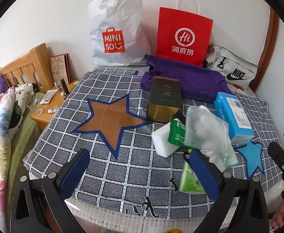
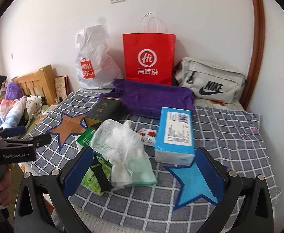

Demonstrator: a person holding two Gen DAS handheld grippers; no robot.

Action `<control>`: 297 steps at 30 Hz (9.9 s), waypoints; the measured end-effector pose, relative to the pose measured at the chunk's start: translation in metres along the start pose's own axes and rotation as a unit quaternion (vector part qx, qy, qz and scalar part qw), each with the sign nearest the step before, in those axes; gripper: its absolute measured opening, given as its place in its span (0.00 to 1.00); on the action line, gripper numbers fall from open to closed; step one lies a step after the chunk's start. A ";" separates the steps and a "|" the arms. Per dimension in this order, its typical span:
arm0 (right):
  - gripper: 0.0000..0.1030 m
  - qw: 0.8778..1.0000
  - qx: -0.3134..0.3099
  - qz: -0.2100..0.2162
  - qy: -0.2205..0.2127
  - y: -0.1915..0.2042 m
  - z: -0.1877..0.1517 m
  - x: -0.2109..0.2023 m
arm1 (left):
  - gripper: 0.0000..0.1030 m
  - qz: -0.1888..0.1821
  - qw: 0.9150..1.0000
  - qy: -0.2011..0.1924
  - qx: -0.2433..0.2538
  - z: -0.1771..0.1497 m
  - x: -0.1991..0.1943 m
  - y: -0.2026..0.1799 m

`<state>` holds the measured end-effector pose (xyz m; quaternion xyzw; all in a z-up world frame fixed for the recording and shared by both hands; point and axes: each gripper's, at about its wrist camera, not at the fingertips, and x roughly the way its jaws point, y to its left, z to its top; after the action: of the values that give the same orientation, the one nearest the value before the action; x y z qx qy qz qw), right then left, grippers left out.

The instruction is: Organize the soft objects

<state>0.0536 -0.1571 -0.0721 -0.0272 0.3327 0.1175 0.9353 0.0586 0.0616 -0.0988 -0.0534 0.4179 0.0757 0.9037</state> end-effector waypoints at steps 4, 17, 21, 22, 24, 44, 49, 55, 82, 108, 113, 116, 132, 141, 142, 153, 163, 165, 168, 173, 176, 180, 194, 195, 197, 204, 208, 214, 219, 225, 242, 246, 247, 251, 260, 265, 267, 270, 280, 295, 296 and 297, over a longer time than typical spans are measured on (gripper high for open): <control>1.00 1.000 -0.010 0.010 0.014 0.008 0.001 0.035 | 1.00 -0.003 1.000 0.020 -0.007 -0.002 0.025 0.007; 0.89 0.998 0.003 0.027 0.061 0.004 -0.003 0.123 | 1.00 -0.033 0.997 0.062 -0.014 -0.001 0.074 0.015; 0.73 0.997 0.007 0.033 0.065 0.003 -0.008 0.133 | 1.00 -0.039 0.997 0.066 -0.010 0.001 0.080 0.013; 0.71 0.998 0.007 0.034 0.060 0.002 -0.009 0.133 | 1.00 -0.040 0.997 0.067 -0.009 0.001 0.081 0.013; 0.60 0.997 0.008 0.046 0.055 0.001 -0.009 0.130 | 1.00 -0.042 0.997 0.069 -0.011 0.002 0.084 0.013; 0.07 0.993 0.055 0.100 0.007 -0.036 -0.008 0.081 | 1.00 -0.044 0.996 0.078 -0.015 0.007 0.086 0.006; 0.07 0.996 0.059 0.064 0.014 -0.063 -0.020 0.060 | 1.00 -0.058 0.996 0.072 -0.008 0.008 0.079 -0.005; 0.07 0.998 0.054 0.023 0.037 -0.092 -0.048 0.043 | 1.00 -0.059 0.995 0.079 0.014 0.003 0.075 -0.025; 0.90 0.992 0.048 -0.013 0.116 -0.077 -0.106 0.089 | 1.00 -0.075 0.978 0.148 0.123 -0.062 0.084 -0.082; 0.17 0.989 0.051 -0.035 0.131 -0.081 -0.094 0.093 | 0.54 -0.077 0.987 0.113 0.082 -0.040 0.069 -0.012; 0.65 0.991 0.063 -0.032 0.114 -0.083 -0.091 0.084 | 0.56 -0.101 0.988 0.083 0.080 -0.030 0.048 -0.015; 0.78 0.991 0.071 -0.032 0.109 -0.085 -0.089 0.084 | 0.56 -0.121 0.986 0.079 0.084 -0.029 0.046 -0.026; 0.62 0.992 0.008 -0.025 0.122 -0.067 -0.097 0.100 | 0.29 -0.093 0.983 0.085 0.133 -0.037 0.080 -0.066; 0.09 0.993 0.007 0.007 0.116 -0.066 -0.096 0.096 | 0.20 -0.091 0.984 0.083 0.128 -0.035 0.083 -0.069; 0.07 0.993 0.008 0.009 0.116 -0.067 -0.096 0.096 | 0.20 -0.092 0.984 0.083 0.126 -0.035 0.084 -0.069; 0.04 0.994 0.034 0.026 0.097 -0.080 -0.085 0.073 | 0.19 -0.110 0.985 0.070 0.114 -0.022 0.059 -0.052; 0.04 0.997 0.036 0.025 0.070 -0.081 -0.060 0.043 | 0.19 -0.117 0.988 0.045 0.096 -0.006 0.038 -0.036; 0.04 0.997 0.035 0.026 0.061 -0.080 -0.052 0.036 | 0.19 -0.120 0.987 0.039 0.095 -0.003 0.033 -0.035; 0.04 0.998 0.038 0.032 0.049 -0.080 -0.040 0.027 | 0.19 -0.123 0.988 0.028 0.093 0.005 0.025 -0.035; 0.04 0.999 0.028 0.030 0.034 -0.075 -0.022 0.018 | 0.19 -0.124 0.988 0.012 0.088 0.017 0.013 -0.028; 0.04 0.999 0.027 0.036 0.026 -0.074 -0.011 0.016 | 0.19 -0.124 0.989 0.002 0.080 0.027 0.008 -0.022; 0.04 0.999 0.026 0.040 0.023 -0.072 0.005 0.021 | 0.19 -0.127 0.989 -0.003 0.075 0.038 0.008 -0.020; 0.04 0.999 0.021 0.038 0.016 -0.074 0.068 0.073 | 0.19 -0.119 0.991 0.008 0.065 0.092 0.051 -0.032; 0.04 0.999 0.021 0.037 0.016 -0.075 0.071 0.078 | 0.19 -0.119 0.991 0.010 0.063 0.097 0.055 -0.033; 0.04 0.999 0.024 0.034 0.016 -0.079 0.081 0.090 | 0.19 -0.115 0.991 0.013 0.062 0.108 0.065 -0.036; 0.04 0.999 0.032 0.032 0.014 -0.093 0.111 0.130 | 0.19 -0.107 0.992 0.020 0.061 0.144 0.099 -0.044; 0.04 0.999 0.032 0.032 0.013 -0.098 0.129 0.155 | 0.19 -0.106 0.992 0.024 0.060 0.165 0.120 -0.049; 0.04 0.999 0.027 0.034 0.016 -0.104 0.150 0.191 | 0.19 -0.114 0.992 0.035 0.053 0.195 0.152 -0.055; 0.04 0.999 0.016 0.037 0.019 -0.106 0.169 0.220 | 0.19 -0.116 0.991 0.041 0.051 0.217 0.175 -0.064; 0.04 0.999 -0.003 0.043 0.031 -0.103 0.184 0.263 | 0.19 -0.129 0.989 0.056 0.042 0.233 0.208 -0.069; 0.05 0.989 0.033 0.081 0.119 -0.134 0.157 0.336 | 0.19 -0.147 0.984 0.095 0.019 0.250 0.302 -0.076; 0.07 0.987 0.046 0.091 0.124 -0.138 0.156 0.340 | 0.19 -0.146 0.983 0.108 0.018 0.247 0.314 -0.078; 0.09 0.986 0.050 0.094 0.127 -0.138 0.156 0.341 | 0.19 -0.145 0.983 0.114 0.016 0.247 0.318 -0.078; 0.10 0.984 0.040 0.099 0.143 -0.134 0.154 0.348 | 0.19 -0.155 0.981 0.118 0.004 0.248 0.320 -0.076; 0.69 0.988 0.039 0.093 0.121 -0.134 0.159 0.336 | 0.58 -0.132 0.985 0.110 0.010 0.255 0.301 -0.069; 0.76 0.988 0.048 0.078 0.127 -0.138 0.157 0.323 | 0.71 -0.101 0.991 0.091 0.020 0.259 0.270 -0.068; 0.77 0.988 0.050 0.066 0.128 -0.137 0.158 0.314 | 0.73 -0.090 0.992 0.082 0.021 0.258 0.255 -0.066; 0.78 0.991 0.037 0.050 0.121 -0.131 0.160 0.293 | 0.74 -0.067 0.994 0.085 0.024 0.254 0.234 -0.062; 0.78 0.994 0.038 0.038 0.100 -0.110 0.143 0.213 | 0.74 -0.068 0.997 0.038 0.026 0.208 0.152 -0.043; 0.90 0.994 0.044 0.056 0.080 -0.072 0.061 0.120 | 0.74 -0.066 0.997 0.032 -0.024 0.128 0.079 0.012; 0.90 0.994 0.041 0.057 0.083 -0.067 0.054 0.116 | 0.74 -0.065 0.997 0.035 -0.022 0.122 0.078 0.012; 0.89 0.994 0.038 0.060 0.084 -0.060 0.046 0.112 | 0.74 -0.065 0.997 0.039 -0.020 0.116 0.078 0.013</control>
<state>0.1804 -0.1872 -0.1089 0.0184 0.4148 0.1586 0.8958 0.1927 0.0996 -0.0841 -0.1018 0.4465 0.0233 0.8887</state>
